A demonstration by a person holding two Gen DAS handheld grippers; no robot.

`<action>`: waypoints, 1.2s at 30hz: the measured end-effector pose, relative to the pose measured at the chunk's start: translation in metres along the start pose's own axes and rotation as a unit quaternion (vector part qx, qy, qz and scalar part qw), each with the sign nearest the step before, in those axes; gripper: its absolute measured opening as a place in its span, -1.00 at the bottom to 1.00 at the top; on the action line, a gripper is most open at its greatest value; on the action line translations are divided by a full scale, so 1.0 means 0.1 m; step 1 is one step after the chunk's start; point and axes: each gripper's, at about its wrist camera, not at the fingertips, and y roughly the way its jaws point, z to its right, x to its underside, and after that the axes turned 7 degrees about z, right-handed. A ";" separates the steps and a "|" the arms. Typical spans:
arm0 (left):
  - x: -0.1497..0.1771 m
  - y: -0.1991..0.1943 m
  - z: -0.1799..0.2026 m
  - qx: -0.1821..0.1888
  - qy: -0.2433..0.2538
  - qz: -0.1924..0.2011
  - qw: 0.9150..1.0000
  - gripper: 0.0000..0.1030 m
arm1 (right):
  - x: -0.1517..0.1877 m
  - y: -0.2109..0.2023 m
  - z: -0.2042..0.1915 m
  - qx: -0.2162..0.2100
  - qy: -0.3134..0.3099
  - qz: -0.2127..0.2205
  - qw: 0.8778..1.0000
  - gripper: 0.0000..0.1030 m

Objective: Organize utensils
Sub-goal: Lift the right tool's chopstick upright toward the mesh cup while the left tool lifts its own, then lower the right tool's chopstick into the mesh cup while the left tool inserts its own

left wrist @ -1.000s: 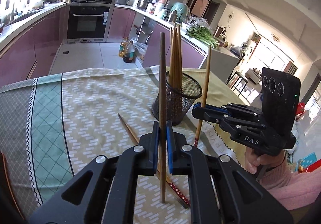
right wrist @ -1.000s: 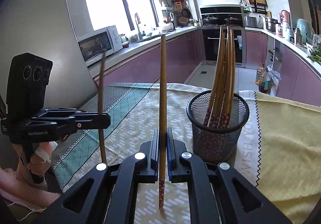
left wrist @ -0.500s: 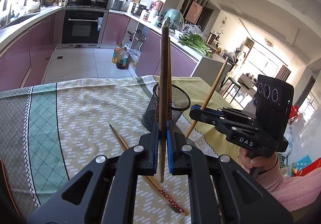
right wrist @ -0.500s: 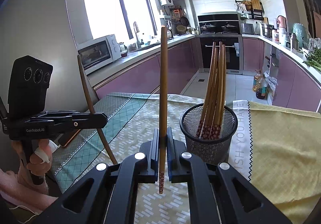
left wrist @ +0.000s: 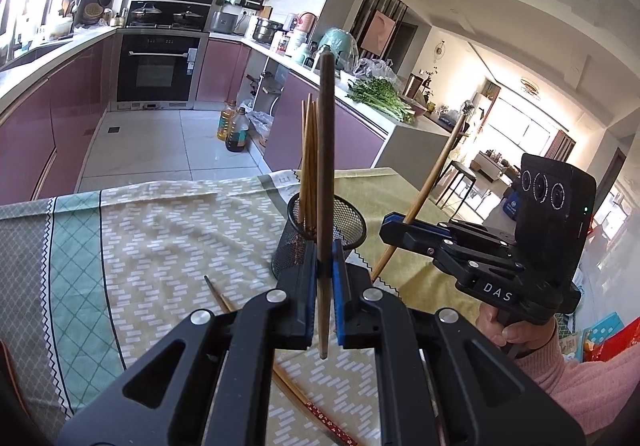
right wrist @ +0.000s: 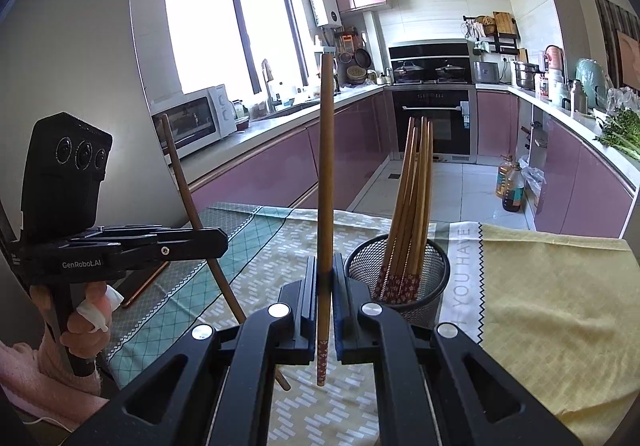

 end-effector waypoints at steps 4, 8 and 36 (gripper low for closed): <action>-0.06 0.03 0.06 0.000 0.010 0.006 1.000 -0.85 | -0.05 -0.04 0.02 0.002 -0.003 0.008 1.000 -0.89; -0.11 0.08 0.10 0.003 0.016 0.008 1.000 -0.85 | -0.09 -0.05 0.01 0.004 -0.007 0.015 1.000 -0.89; -0.26 0.24 0.36 0.000 0.053 0.010 0.999 -0.85 | -0.18 -0.08 0.02 0.006 -0.015 0.025 1.000 -0.89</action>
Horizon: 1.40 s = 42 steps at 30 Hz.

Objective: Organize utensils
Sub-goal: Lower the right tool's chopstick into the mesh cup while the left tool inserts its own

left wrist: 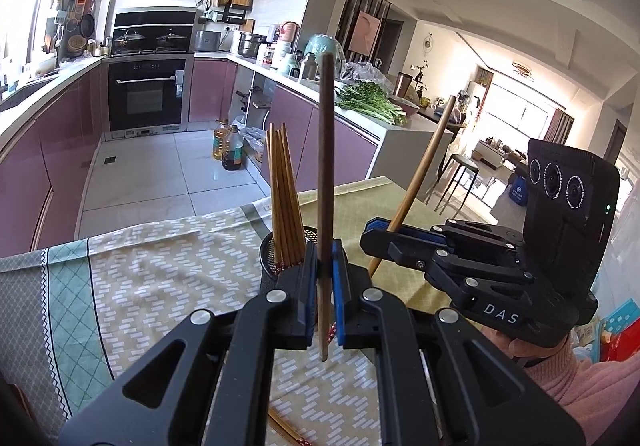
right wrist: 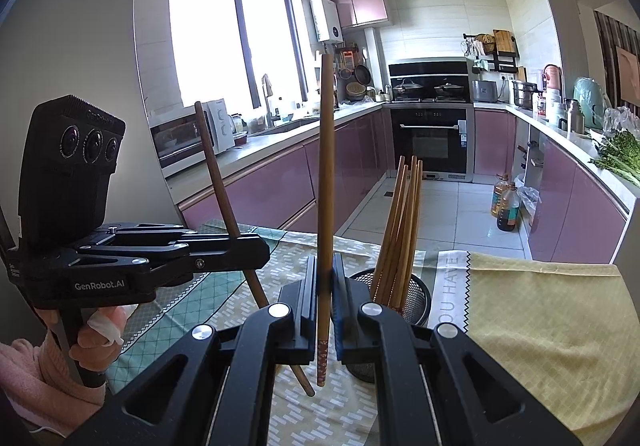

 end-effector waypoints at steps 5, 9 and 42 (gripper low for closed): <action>-0.03 0.03 0.03 0.001 0.005 -0.001 1.000 -0.85 | -0.01 -0.01 0.01 0.000 0.000 0.003 1.000 -0.89; -0.07 0.04 0.05 0.001 0.009 0.001 1.000 -0.85 | -0.05 0.00 0.03 0.001 0.000 0.006 1.000 -0.89; -0.52 -0.07 0.25 0.006 0.039 0.056 0.998 -0.85 | -0.36 0.02 0.09 0.013 -0.014 0.050 0.999 -0.89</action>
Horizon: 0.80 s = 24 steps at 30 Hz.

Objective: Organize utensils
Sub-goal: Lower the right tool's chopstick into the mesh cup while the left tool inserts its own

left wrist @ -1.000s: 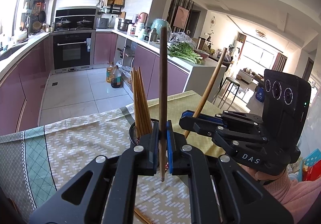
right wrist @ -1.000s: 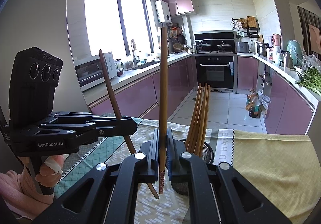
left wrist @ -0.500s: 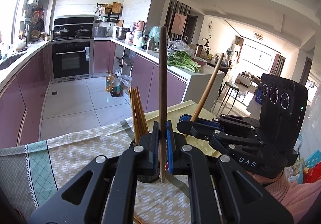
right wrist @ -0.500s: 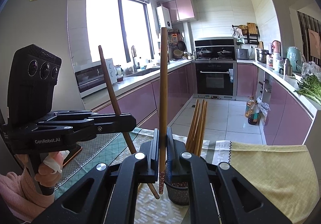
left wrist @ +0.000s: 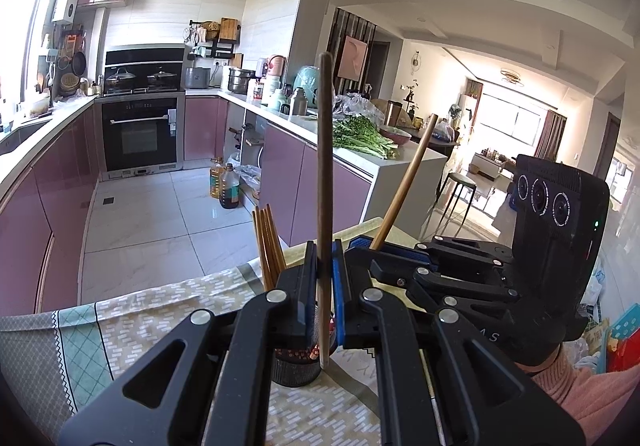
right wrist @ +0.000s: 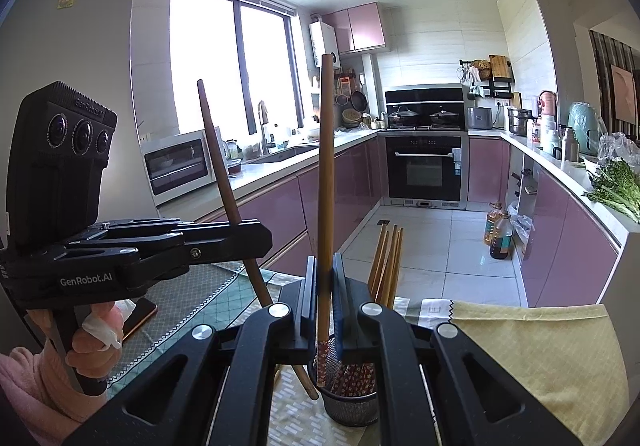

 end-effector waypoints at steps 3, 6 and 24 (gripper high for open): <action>-0.02 0.01 0.03 -0.001 0.001 0.002 1.000 -0.85 | -0.01 0.04 0.02 0.004 0.002 0.000 1.000 -0.89; -0.02 0.02 0.04 -0.003 0.001 0.003 1.000 -0.85 | 0.01 0.05 0.00 0.009 0.002 -0.001 1.000 -0.89; 0.02 0.21 0.10 -0.030 0.015 -0.010 0.999 -0.85 | 0.10 0.24 -0.05 0.031 0.004 -0.023 0.999 -0.89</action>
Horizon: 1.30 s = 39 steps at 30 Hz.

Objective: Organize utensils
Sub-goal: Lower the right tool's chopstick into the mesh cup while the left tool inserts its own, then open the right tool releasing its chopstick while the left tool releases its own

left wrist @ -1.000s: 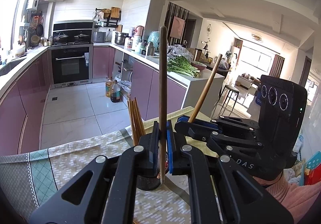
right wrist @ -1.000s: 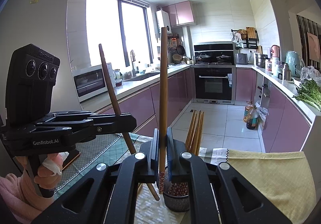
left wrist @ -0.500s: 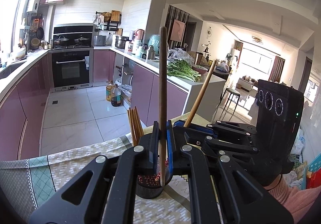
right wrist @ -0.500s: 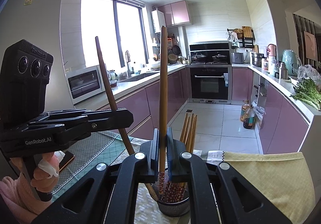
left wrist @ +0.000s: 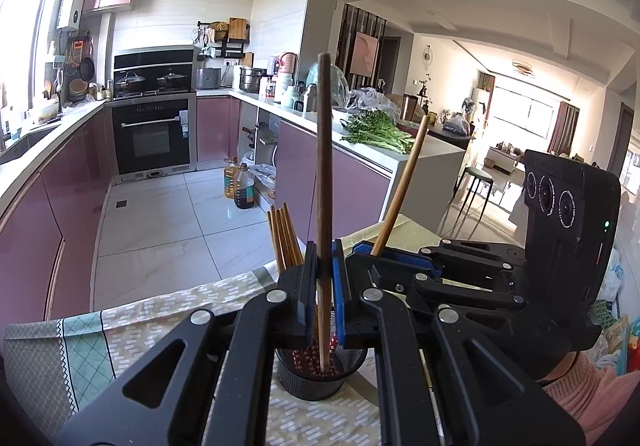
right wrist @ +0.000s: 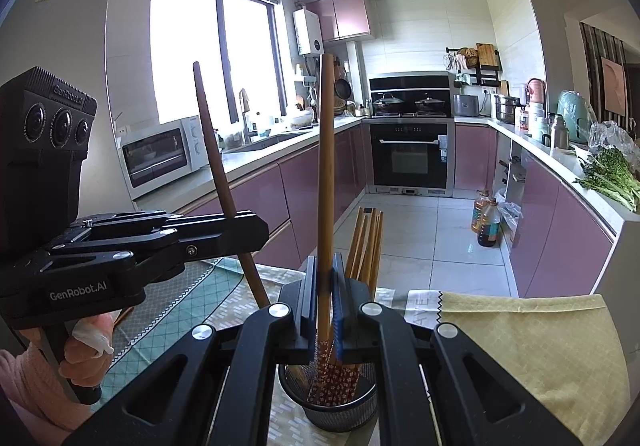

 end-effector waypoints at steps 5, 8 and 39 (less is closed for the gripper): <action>0.03 0.06 0.00 -0.004 -0.002 -0.014 1.000 -0.85 | 0.03 0.06 0.01 0.003 0.003 -0.012 1.000 -0.89; 0.04 0.11 -0.01 -0.005 -0.001 -0.023 1.000 -0.85 | 0.06 0.08 0.04 0.004 0.002 -0.019 1.000 -0.89; 0.21 0.44 -0.10 -0.003 0.008 -0.098 0.995 -0.85 | 0.29 0.42 0.14 0.009 0.021 -0.082 0.996 -0.89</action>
